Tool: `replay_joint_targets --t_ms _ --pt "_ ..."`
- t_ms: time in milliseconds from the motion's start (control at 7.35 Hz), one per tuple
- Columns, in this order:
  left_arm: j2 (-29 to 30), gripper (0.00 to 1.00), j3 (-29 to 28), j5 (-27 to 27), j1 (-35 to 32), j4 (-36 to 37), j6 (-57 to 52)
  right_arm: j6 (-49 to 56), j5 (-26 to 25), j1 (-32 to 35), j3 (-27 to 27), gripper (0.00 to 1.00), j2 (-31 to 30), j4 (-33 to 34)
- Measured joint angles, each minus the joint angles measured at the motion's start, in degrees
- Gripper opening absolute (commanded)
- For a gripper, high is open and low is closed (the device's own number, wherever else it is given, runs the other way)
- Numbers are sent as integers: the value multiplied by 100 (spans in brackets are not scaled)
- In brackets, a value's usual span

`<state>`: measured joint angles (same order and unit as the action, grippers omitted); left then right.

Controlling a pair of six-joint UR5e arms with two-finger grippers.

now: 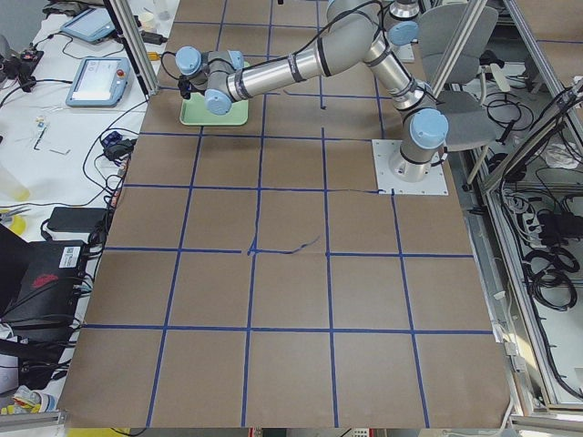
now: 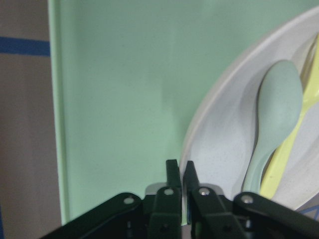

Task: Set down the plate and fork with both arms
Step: 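Carry the plate with the left gripper onto the light green tray, then release the plate and lift the left gripper while the right gripper moves over the plate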

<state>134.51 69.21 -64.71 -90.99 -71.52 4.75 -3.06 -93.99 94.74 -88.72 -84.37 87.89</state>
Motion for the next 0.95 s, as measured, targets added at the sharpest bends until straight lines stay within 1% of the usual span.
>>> replay_joint_targets --t_ms 408,544,680,952 --pt "166 0 -43 -41 -114 13 -366 -4 11 1 3 100 0 10" --pt "201 83 -46 -44 -155 17 -428 -2 14 1 10 100 0 14" --pt "219 100 -47 -42 -177 64 -453 0 20 1 21 100 2 45" --pt "19 100 -21 -106 -181 270 -412 -8 67 17 35 100 86 482"
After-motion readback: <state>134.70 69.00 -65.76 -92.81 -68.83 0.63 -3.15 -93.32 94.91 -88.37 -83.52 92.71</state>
